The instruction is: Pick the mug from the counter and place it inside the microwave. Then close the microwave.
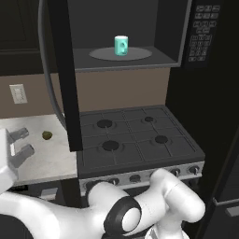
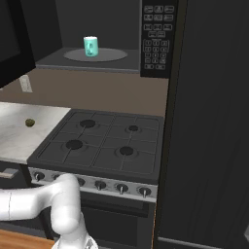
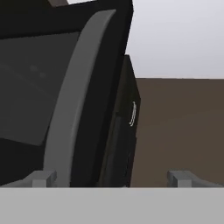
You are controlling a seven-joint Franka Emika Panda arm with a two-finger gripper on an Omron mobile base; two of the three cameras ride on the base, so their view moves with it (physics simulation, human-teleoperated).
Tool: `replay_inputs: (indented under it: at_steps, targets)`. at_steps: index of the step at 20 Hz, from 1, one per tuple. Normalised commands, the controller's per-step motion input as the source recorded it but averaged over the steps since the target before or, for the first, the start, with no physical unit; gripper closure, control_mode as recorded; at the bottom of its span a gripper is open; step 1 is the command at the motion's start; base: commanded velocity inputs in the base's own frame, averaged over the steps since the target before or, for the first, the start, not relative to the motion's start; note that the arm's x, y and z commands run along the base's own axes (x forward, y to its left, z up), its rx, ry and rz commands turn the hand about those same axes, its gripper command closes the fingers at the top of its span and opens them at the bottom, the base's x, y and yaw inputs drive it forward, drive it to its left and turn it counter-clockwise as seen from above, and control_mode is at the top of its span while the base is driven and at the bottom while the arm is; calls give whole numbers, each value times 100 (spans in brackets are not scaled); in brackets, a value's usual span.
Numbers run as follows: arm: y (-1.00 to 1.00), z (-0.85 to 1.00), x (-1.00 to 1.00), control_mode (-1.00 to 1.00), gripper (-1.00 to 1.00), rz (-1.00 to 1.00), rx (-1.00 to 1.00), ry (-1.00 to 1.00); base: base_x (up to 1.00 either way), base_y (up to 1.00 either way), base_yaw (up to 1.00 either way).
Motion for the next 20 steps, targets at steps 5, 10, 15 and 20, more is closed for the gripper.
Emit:
replay_inputs:
  at_steps: [5,10,15,20]
  targets:
    - [3,0,29,-100,-100,-8,-3,0,0,0,0]
    - [0,0,27,-100,-100,-6,-1,0,0,0,0]
    - [0,0,14,-100,-100,-4,0,0,0,0,0]
    - [0,4,12,-100,-100,-2,-1,6,0,0,0]
